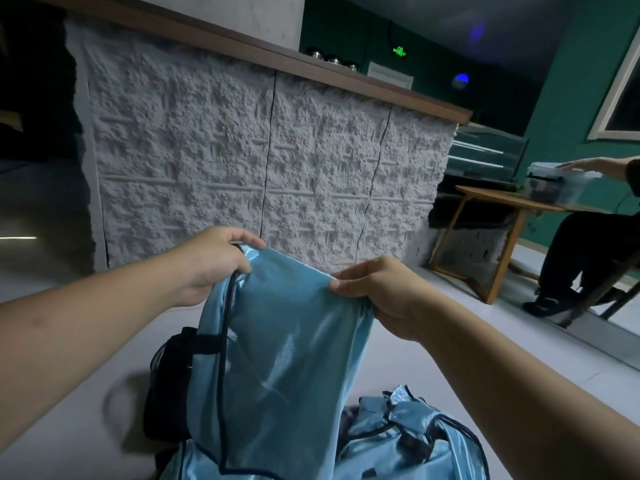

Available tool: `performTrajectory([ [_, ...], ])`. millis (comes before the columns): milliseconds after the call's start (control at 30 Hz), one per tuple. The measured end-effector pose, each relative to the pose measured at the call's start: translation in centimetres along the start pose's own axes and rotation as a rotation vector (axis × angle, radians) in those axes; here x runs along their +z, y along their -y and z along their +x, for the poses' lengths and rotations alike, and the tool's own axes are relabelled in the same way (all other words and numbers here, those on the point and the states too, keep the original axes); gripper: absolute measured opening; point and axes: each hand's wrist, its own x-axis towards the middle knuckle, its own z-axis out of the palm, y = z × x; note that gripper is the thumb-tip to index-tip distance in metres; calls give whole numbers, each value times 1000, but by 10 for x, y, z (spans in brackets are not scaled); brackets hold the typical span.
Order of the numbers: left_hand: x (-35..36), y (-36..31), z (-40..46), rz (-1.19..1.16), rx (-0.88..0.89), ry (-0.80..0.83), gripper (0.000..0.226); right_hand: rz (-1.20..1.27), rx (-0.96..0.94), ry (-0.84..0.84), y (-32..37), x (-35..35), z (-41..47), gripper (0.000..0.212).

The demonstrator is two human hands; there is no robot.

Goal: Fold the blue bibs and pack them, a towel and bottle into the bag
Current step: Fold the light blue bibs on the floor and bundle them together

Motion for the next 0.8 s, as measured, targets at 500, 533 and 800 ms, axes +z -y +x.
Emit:
performTrajectory([
  [500,-3,3,3,-153,35,-64,42,148,-65,-247,-12,-8,6,15],
  [533,-3,4,4,-125,44,-55,43,131,-61,-229,-14,-10,7,16],
  [800,1,-1,4,-223,54,-5,25,-116,5,-182,-37,-15,10,18],
])
